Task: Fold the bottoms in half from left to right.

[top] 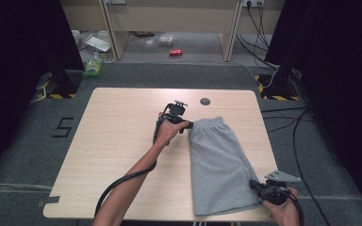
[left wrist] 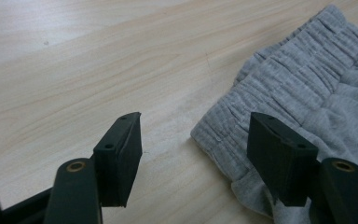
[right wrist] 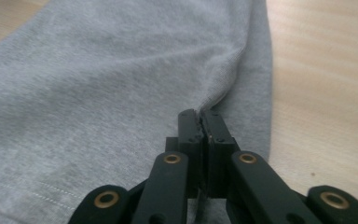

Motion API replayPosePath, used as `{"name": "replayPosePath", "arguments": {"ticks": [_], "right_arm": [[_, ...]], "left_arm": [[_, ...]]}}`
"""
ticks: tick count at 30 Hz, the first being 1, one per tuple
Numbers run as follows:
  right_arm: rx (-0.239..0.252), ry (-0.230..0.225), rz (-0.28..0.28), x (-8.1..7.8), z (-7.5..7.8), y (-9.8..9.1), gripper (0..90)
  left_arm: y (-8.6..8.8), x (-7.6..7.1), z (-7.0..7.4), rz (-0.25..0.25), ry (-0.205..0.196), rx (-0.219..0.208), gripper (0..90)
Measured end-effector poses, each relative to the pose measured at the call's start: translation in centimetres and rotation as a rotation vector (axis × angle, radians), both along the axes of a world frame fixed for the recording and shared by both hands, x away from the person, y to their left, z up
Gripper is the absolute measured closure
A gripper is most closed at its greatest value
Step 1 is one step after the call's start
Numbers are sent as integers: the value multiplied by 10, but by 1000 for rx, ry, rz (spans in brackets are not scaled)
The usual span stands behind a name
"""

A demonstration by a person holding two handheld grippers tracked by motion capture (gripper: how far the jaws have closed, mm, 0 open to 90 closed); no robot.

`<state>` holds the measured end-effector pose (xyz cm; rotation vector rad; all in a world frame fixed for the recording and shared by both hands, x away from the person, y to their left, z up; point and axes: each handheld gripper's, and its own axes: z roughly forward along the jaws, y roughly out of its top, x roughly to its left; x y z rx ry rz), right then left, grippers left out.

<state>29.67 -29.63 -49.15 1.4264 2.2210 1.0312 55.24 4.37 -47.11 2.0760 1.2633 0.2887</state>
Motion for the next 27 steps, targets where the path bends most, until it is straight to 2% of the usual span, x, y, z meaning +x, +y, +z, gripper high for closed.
{"name": "replayPosePath", "arguments": {"ticks": [4, 6, 8, 11, 12, 14, 17, 21, 24, 27], "right_arm": [[4, -41, -11, -8, 14, -6, 890], [8, -44, -31, -10, 18, -12, 890], [-18, -25, -39, -7, 14, -18, 891], [-38, 45, -45, 0, -4, -22, 890], [-13, 45, -52, 1, -9, -23, 889], [-6, 39, -59, 1, -7, -24, 876], [-27, 20, -70, -2, -2, -22, 792], [-20, -6, -80, -9, 7, -22, 668], [-18, 0, -84, -13, 9, -20, 575], [-30, 23, -84, -12, 5, -19, 526]], "left_arm": [[-2, -1, -5, -1, 0, 5, 347], [-3, -1, -6, -6, 2, 11, 347], [-5, -1, -7, -11, -2, 22, 347], [-5, -1, -7, -12, -4, 31, 347], [-5, -1, -7, -11, -9, 37, 347], [-5, -1, -8, -11, -12, 44, 347], [-3, -1, -6, -5, -18, 25, 348], [3, -2, -1, 4, -13, 3, 337], [6, -4, 3, 0, -6, -14, 319], [4, -7, 3, -2, 11, -47, 296]]}}
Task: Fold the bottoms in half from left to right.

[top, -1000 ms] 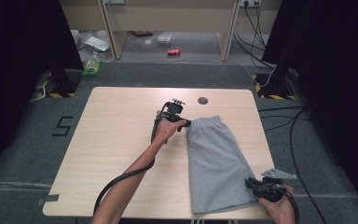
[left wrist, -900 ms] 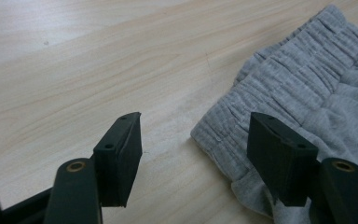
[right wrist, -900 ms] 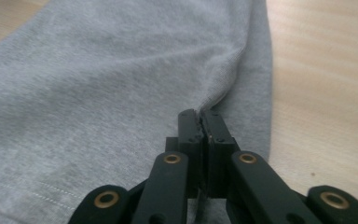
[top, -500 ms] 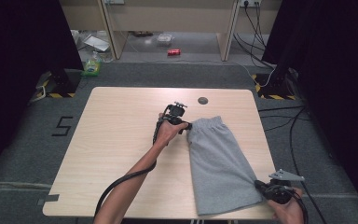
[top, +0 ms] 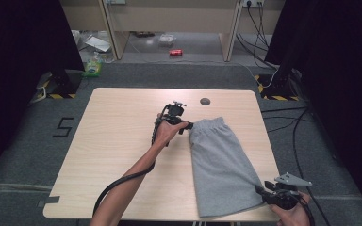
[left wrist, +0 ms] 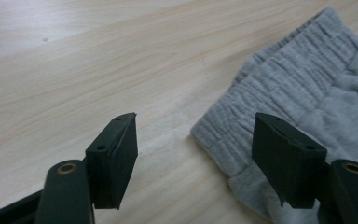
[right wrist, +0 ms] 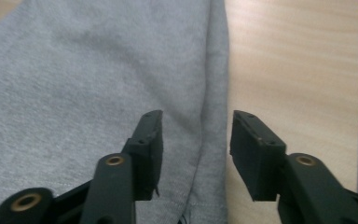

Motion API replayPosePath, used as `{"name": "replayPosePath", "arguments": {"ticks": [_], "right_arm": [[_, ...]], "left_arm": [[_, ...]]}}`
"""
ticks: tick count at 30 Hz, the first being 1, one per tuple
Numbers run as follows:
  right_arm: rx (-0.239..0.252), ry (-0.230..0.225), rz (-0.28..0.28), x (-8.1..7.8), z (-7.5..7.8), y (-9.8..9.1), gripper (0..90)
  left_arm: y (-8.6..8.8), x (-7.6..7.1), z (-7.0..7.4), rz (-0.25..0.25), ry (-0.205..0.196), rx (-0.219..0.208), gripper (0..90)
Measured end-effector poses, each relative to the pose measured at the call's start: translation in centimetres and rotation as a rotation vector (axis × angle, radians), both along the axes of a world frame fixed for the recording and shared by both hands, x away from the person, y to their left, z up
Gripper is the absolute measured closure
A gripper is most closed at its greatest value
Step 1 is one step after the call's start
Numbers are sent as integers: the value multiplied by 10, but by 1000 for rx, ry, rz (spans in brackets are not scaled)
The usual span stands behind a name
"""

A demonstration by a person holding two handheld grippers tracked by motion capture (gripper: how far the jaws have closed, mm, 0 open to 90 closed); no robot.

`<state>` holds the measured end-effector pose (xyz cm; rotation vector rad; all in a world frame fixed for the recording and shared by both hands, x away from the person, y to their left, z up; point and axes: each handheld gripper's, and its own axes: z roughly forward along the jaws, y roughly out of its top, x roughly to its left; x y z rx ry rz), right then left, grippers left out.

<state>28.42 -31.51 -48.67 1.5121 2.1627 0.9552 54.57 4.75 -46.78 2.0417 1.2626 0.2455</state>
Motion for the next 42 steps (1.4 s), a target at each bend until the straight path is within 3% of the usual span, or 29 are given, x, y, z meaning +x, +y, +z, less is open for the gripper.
{"name": "replayPosePath", "arguments": {"ticks": [5, 13, 14, 16, 17, 19, 25, 29, 32, 38, 42], "right_arm": [[-8, 29, -23, 2, -8, -1, 506], [-14, 35, -16, 4, -13, 0, 515], [-19, 34, -16, 4, -13, 1, 517], [-20, 37, -13, 3, -13, 2, 520], [-20, 36, -11, 3, -13, 2, 525], [-25, 33, -5, 3, -13, 3, 537], [-31, 35, 11, 2, -12, 6, 601], [-10, 34, 48, 4, -13, 11, 735], [17, 46, 68, 8, -14, 17, 787], [68, 67, 113, 24, -16, 40, 807], [66, 74, 166, 36, -16, 68, 809]], "left_arm": [[-11, 0, -6, 12, 44, -49, 257], [-24, 5, -24, 33, 84, -15, 225], [-24, 6, -27, 35, 93, -29, 232], [-25, 6, -29, 25, 81, -42, 277], [-26, 6, -28, 5, 92, -65, 349], [-27, 4, -27, -4, 75, -58, 452], [-21, 3, -27, 6, 35, -83, 710], [-16, 5, -23, 4, 8, -57, 743], [-11, 8, -20, -4, -1, -23, 745], [13, 18, -13, 3, -18, 51, 745], [40, 25, -13, 20, -14, 63, 744]]}}
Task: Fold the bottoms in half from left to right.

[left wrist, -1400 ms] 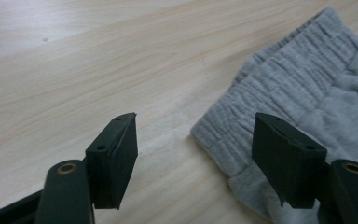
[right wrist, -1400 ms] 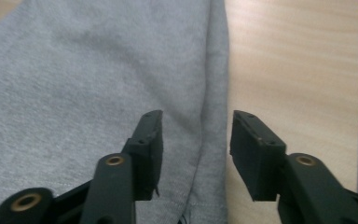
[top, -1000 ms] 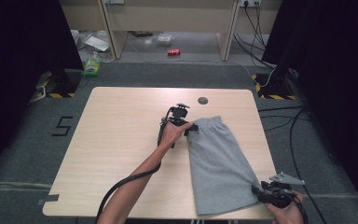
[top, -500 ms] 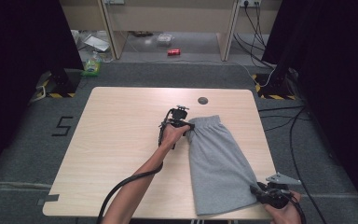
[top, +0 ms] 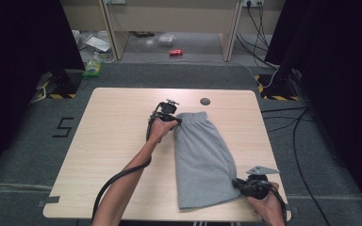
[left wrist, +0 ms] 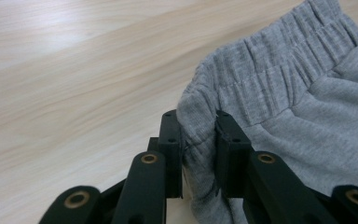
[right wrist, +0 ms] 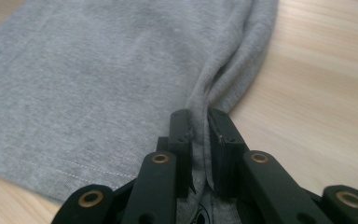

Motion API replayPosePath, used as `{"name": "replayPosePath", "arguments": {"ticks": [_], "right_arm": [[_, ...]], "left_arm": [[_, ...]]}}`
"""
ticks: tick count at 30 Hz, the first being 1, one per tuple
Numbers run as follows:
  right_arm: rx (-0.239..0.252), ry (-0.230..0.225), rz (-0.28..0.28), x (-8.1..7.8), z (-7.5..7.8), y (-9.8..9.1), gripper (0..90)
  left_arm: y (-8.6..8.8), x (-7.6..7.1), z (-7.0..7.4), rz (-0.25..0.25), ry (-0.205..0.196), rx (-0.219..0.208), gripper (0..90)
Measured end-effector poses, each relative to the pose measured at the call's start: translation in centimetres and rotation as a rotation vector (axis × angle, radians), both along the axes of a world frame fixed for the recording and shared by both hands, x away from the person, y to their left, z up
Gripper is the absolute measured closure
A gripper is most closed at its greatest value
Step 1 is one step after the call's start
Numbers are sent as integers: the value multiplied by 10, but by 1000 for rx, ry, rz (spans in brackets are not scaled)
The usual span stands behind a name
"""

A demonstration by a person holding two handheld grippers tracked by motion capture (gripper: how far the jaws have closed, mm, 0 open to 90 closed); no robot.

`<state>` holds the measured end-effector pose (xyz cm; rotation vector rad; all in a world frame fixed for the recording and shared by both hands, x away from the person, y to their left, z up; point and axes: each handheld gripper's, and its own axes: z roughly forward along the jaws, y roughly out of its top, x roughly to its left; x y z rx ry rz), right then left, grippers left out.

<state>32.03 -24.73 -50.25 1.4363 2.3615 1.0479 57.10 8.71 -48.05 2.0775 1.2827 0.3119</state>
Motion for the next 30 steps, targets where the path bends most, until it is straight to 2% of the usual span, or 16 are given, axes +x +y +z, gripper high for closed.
{"name": "replayPosePath", "arguments": {"ticks": [3, 5, 11, 14, 17, 20, 24, 27, 30], "right_arm": [[7, 11, 29, 9, 0, 21, 809], [-4, 2, 59, 14, 0, 35, 809], [-13, 9, 113, 22, 0, 66, 811], [-17, 3, 123, 24, 0, 73, 814], [-12, 1, 123, 23, 0, 71, 822], [3, 4, 123, 20, -1, 69, 827], [20, 5, 140, 13, -1, 77, 832], [3, -2, 172, 7, 0, 88, 832], [-19, -20, 181, 7, 2, 88, 833]], "left_arm": [[17, 4, -1, 17, -1, 1, 744], [25, 6, -1, 24, -4, 10, 743], [36, 12, 4, 16, -25, 75, 743], [40, 16, 4, 16, -30, 82, 743], [40, 19, 3, 14, -33, 84, 743], [40, 20, 2, 15, -36, 83, 742], [40, 23, 3, 7, -37, 81, 743], [39, 24, 2, 8, -41, 70, 741], [38, 22, 1, 12, -47, 67, 736]]}}
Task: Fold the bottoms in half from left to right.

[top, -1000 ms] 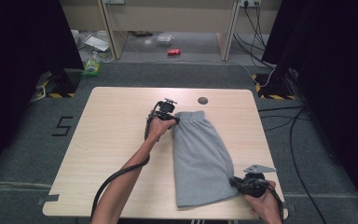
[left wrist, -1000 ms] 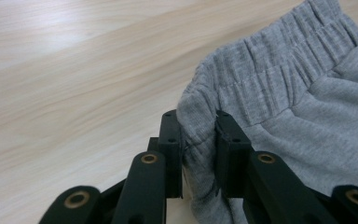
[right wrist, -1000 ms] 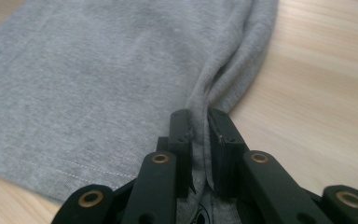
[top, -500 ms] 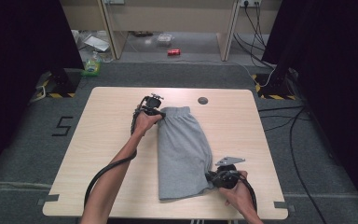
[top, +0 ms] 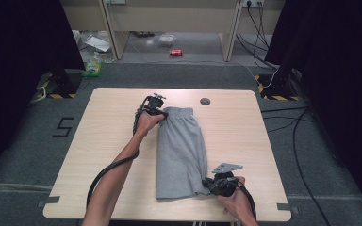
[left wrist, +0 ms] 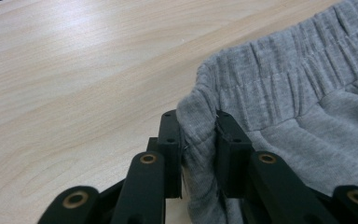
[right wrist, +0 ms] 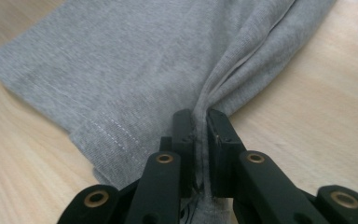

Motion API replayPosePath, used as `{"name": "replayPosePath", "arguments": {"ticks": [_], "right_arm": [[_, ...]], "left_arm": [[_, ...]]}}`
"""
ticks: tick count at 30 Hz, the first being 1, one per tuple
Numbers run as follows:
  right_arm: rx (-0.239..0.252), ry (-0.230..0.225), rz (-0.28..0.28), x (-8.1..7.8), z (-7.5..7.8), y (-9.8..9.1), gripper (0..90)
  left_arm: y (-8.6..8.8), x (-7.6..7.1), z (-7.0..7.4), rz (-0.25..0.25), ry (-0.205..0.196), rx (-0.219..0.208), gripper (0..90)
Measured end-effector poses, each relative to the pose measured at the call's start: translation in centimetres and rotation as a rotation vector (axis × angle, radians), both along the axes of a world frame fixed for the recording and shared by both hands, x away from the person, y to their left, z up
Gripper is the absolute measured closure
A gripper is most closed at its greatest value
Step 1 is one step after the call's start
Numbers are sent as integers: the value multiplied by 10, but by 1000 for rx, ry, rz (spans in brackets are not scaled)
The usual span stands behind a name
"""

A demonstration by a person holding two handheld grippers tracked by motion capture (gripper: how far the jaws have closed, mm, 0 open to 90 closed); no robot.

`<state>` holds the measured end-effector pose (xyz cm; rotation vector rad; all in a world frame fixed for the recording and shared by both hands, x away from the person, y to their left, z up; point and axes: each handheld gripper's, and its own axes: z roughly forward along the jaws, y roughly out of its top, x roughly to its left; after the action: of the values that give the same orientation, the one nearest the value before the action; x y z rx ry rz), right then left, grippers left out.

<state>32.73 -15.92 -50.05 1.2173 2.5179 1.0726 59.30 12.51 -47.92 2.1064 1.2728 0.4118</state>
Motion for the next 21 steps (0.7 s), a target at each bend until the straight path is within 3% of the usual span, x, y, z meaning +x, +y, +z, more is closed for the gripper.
{"name": "replayPosePath", "arguments": {"ticks": [4, 7, 16, 18, 21], "right_arm": [[1, 3, -44, 2, -2, -17, 834], [29, 15, -74, 3, -4, -29, 834], [25, 10, -89, -1, -4, -34, 825], [41, 27, -101, -1, -4, -37, 738], [33, 17, -118, -3, 1, -39, 632]], "left_arm": [[2, -1, -1, 19, 8, -31, 722], [4, -1, -2, 27, 10, -54, 707], [2, -1, -3, 43, 19, -107, 689], [2, -1, -4, 46, 26, -113, 662], [4, -1, -4, 59, 39, -137, 606]]}}
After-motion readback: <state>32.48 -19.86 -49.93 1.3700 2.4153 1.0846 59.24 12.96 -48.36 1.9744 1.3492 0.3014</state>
